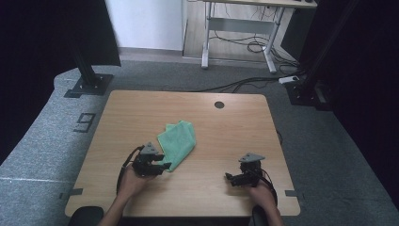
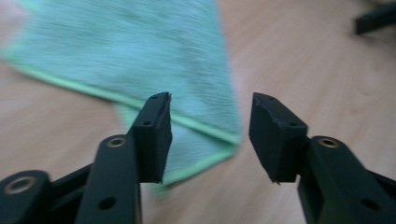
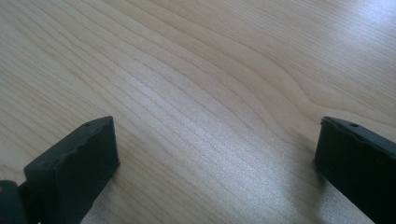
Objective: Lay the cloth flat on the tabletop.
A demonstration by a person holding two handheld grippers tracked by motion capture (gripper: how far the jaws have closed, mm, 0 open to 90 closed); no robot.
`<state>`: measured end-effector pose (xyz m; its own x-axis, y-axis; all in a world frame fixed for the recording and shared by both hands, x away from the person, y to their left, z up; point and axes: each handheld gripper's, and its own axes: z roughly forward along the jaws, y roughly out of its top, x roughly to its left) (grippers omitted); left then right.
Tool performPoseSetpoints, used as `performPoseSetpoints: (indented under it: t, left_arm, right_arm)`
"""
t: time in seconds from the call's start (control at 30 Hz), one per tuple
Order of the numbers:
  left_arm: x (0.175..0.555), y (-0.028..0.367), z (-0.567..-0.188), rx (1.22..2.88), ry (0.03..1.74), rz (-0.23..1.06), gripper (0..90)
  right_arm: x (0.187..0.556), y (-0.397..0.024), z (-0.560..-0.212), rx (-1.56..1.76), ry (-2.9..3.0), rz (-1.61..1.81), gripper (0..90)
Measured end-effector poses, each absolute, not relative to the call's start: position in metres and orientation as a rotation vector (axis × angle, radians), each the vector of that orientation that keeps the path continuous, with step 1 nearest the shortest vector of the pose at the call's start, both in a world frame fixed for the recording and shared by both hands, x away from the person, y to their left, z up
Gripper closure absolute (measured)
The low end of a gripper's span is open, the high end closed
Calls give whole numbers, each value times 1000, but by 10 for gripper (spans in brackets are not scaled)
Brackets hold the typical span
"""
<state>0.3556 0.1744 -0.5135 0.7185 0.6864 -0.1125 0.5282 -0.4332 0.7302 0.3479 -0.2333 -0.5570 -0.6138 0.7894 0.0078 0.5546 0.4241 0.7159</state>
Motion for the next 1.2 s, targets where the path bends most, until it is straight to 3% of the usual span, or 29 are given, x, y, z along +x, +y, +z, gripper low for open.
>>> performPoseSetpoints:
  t: [0.07,0.37,0.87,0.97,1.2]
  left_arm:
    - [360,183,-515,2137,964,304,387]
    - [370,194,-540,2222,1049,408,302]
    - [351,174,-545,2197,1029,398,266]
    - [352,176,-547,2177,1048,412,188]
    - [353,176,-548,2175,1064,414,162]
  right_arm:
    - [348,-233,-557,1156,2353,998,0]
    - [348,-233,-557,1156,2353,998,0]
    - [351,-231,-554,1164,2384,973,0]
    - [354,-229,-551,1166,2406,989,41]
    - [362,-217,-533,1141,2420,1105,109]
